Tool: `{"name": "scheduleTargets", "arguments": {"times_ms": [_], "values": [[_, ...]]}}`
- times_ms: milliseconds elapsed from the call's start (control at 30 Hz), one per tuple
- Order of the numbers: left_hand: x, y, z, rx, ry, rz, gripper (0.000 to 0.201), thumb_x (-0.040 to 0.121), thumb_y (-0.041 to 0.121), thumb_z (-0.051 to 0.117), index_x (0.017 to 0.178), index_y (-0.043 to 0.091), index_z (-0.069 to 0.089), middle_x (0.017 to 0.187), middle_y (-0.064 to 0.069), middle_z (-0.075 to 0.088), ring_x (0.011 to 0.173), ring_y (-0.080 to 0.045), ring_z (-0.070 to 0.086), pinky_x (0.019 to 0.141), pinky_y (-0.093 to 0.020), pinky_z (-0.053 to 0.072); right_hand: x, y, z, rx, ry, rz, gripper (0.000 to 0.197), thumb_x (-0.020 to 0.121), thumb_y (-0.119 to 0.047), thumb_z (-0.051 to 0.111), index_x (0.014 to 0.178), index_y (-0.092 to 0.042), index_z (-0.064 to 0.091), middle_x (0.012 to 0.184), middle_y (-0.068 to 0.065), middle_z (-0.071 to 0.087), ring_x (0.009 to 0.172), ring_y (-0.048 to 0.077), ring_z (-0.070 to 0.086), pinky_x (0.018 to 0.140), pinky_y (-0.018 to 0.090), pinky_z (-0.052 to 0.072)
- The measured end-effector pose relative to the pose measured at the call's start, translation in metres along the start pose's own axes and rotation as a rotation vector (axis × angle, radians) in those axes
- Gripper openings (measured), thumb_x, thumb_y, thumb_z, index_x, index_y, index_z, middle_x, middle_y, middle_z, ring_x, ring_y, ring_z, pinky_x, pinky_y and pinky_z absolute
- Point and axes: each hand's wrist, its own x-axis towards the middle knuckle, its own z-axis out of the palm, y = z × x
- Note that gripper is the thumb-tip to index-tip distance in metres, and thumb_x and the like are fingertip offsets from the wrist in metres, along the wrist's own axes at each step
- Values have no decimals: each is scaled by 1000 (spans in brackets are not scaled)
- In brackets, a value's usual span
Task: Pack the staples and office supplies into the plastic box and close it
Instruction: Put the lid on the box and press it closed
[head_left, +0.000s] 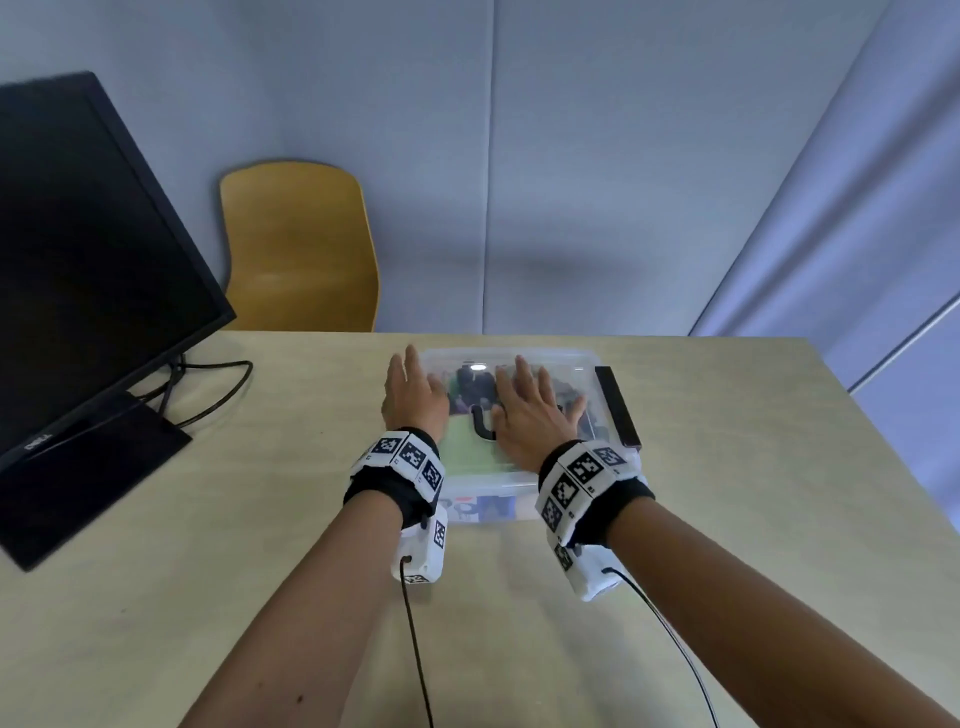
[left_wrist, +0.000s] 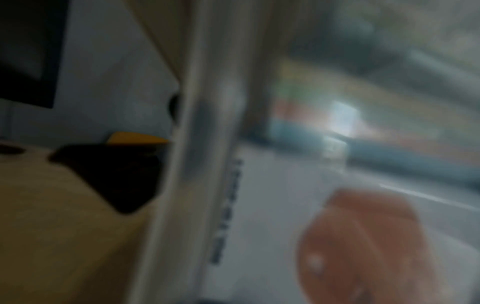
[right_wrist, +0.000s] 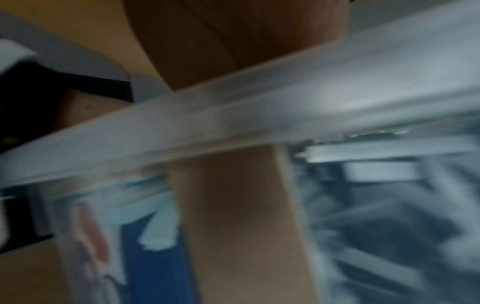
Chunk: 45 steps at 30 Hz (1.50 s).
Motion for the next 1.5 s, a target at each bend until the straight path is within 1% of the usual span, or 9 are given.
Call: {"name": "scheduleTargets", "arguments": {"times_ms": [67,167,300,367,500,767,1067,1300,1500], "values": [[-2,-3,-4,-81,-23,-141,56,99,34,33,147,8,21,152,-17,23,140,-31,24,110,-46,27,10,-12,1,-6,-43,-15,53,99,-34,19,148,-31,-1,156,-7,-16,143,25,-18,102,71,-9],[-7,-5,-15,-265,-156,-350,76,93,52,42,146,3,20,148,-20,31,132,-34,36,103,-38,32,18,-21,-4,-22,-97,1,53,98,-33,19,147,-36,-2,155,-12,-15,142,29,-19,97,76,-9],[-10,-10,-31,-305,-306,-452,80,85,63,49,131,-3,41,114,-15,51,96,-27,48,83,-32,35,20,-26,-6,-59,-97,24,53,98,-35,19,146,-38,-4,155,-14,-13,143,31,-16,97,78,-5],[-8,-10,-33,-277,-255,-428,77,85,58,54,129,-4,42,109,-16,53,92,-27,50,79,-31,37,19,-26,-4,-81,-69,20,52,98,-36,17,146,-37,-4,156,-13,-11,143,32,-14,99,77,-2],[-7,1,-33,-145,-203,-382,75,88,53,53,137,-2,36,133,-18,50,118,-31,52,85,-32,41,20,-27,1,-114,-44,18,51,99,-37,13,146,-36,-7,156,-11,-13,142,33,-16,99,76,-2],[-4,9,-23,39,-68,-355,55,91,44,53,125,1,51,131,-18,52,120,-34,49,96,-36,40,21,-26,8,-130,-6,17,50,99,-38,7,146,-34,-9,155,-11,-16,142,32,-19,100,74,-5],[-8,17,-12,96,33,-327,42,97,33,46,120,-1,54,126,-18,55,118,-36,50,91,-39,41,29,-25,9,-113,51,-17,51,99,-37,12,148,-31,0,157,-9,-7,143,35,-10,106,69,-2],[-13,12,5,33,32,-205,37,100,18,35,131,-2,35,135,-21,43,124,-36,44,94,-41,37,37,-14,11,-125,116,-29,51,98,-38,12,147,-32,0,157,-11,-7,143,33,-10,107,67,-2],[-41,9,28,172,57,29,64,93,3,37,148,-2,5,155,-15,12,134,-32,31,107,-34,32,48,0,5,-137,120,-44,52,98,-37,10,149,-26,0,157,-10,-6,144,31,-9,111,60,-3]]}}
